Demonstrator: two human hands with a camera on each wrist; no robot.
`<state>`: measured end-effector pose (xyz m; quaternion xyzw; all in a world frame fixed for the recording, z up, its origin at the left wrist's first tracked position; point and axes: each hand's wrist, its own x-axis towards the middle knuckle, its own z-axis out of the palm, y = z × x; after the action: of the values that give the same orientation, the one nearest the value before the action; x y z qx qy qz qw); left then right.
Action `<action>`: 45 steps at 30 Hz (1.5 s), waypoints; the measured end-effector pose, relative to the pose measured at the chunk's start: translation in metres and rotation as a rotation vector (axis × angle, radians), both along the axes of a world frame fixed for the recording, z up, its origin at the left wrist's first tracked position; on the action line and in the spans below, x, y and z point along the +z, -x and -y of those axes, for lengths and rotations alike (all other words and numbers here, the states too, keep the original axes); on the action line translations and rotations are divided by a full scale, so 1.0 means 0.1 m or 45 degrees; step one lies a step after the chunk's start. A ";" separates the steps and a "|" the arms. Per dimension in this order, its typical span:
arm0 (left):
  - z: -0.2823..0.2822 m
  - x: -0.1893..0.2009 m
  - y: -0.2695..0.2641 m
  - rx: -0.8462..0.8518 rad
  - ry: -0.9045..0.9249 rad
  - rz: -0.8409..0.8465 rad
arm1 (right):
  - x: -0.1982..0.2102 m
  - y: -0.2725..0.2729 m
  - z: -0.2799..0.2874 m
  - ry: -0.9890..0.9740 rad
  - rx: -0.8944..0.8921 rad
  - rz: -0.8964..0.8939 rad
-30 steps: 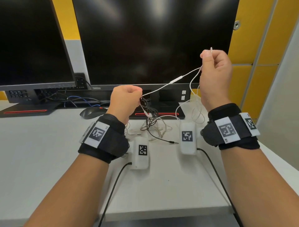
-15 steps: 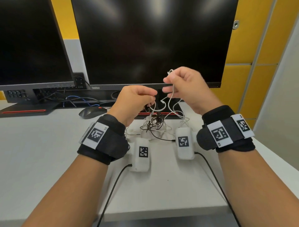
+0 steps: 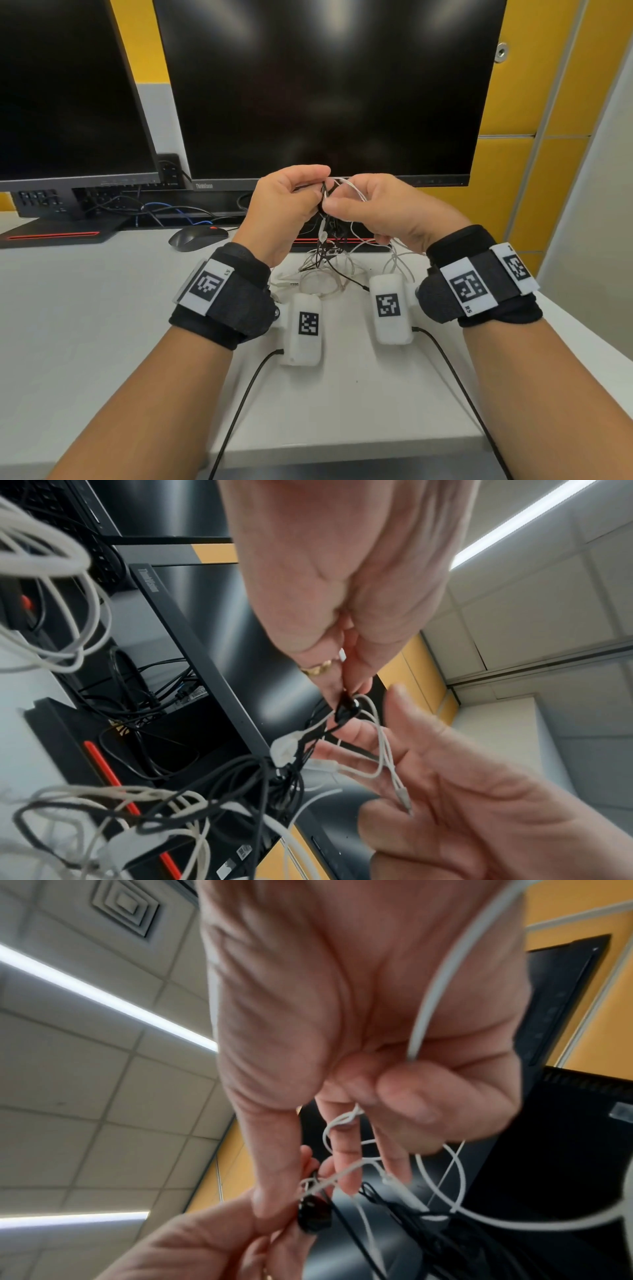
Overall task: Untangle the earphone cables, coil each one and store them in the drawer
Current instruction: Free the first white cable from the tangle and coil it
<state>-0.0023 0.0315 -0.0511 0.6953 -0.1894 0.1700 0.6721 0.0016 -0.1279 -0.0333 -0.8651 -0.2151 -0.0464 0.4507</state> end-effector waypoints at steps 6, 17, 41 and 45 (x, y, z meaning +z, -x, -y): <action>-0.01 0.00 -0.01 0.047 -0.003 0.006 | -0.01 -0.02 0.03 0.141 -0.024 -0.002; -0.04 -0.01 -0.02 0.061 -0.337 -0.232 | 0.05 -0.05 0.05 -0.368 -0.204 0.094; 0.01 0.01 0.06 -0.150 -0.442 -0.052 | 0.10 0.06 0.06 -0.362 0.046 0.037; 0.00 0.05 0.07 -0.143 -0.379 -0.099 | 0.15 0.02 0.09 -0.608 -0.200 0.051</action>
<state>-0.0093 0.0315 -0.0462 0.7818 -0.2248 0.0753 0.5768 -0.0003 -0.1373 -0.0180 -0.7471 -0.1389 -0.1479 0.6330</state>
